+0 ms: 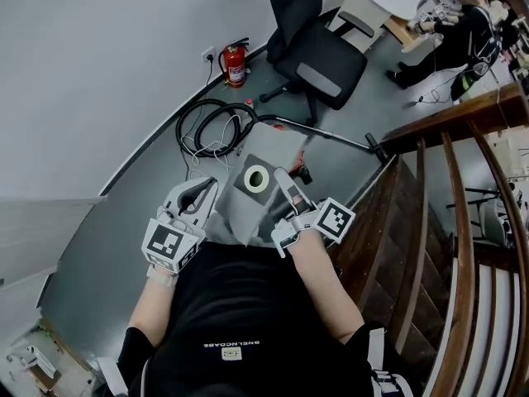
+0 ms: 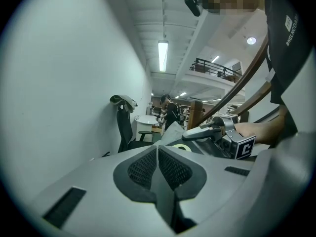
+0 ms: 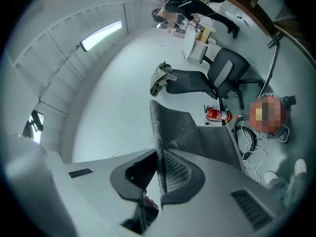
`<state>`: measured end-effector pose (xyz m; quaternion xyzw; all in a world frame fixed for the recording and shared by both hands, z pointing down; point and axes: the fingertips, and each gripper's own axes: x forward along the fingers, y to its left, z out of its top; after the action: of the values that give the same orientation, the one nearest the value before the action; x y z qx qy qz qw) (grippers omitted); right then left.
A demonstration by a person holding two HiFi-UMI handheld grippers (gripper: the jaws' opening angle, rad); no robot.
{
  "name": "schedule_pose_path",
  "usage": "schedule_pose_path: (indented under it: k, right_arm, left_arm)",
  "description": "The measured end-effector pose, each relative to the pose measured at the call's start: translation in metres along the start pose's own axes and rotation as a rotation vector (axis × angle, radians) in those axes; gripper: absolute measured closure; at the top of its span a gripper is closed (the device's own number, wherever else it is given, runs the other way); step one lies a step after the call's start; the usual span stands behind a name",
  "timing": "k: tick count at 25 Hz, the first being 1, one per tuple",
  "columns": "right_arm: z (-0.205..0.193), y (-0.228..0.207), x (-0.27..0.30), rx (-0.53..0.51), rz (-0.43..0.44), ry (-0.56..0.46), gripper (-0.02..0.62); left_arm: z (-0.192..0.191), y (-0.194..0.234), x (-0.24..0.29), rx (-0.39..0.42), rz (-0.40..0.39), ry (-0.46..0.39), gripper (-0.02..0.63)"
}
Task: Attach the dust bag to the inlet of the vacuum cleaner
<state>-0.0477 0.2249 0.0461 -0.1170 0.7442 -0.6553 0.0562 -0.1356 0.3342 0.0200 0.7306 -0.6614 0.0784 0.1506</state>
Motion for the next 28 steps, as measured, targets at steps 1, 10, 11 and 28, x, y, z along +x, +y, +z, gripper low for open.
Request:
schedule_pose_path:
  k: [1,10,11,28]
  right_arm:
    - [0.004,-0.002,0.002,0.001,-0.005,-0.009,0.552]
    - [0.04,-0.019,0.05,-0.011,-0.071,-0.086,0.552]
    - [0.044,-0.02,0.057,-0.011,-0.082,-0.099,0.552]
    - [0.088,-0.049,0.106,0.037,-0.208,-0.376,0.552]
  left_arm:
    - [-0.001,0.003,0.004,-0.002,-0.004,0.003,0.588]
    - [0.005,0.063,0.057,-0.007,-0.098,0.014,0.588]
    - [0.008,0.073,0.063,-0.006,-0.115,0.017,0.588]
    - [0.014,0.152,0.148,0.054,-0.442,0.126,0.588]
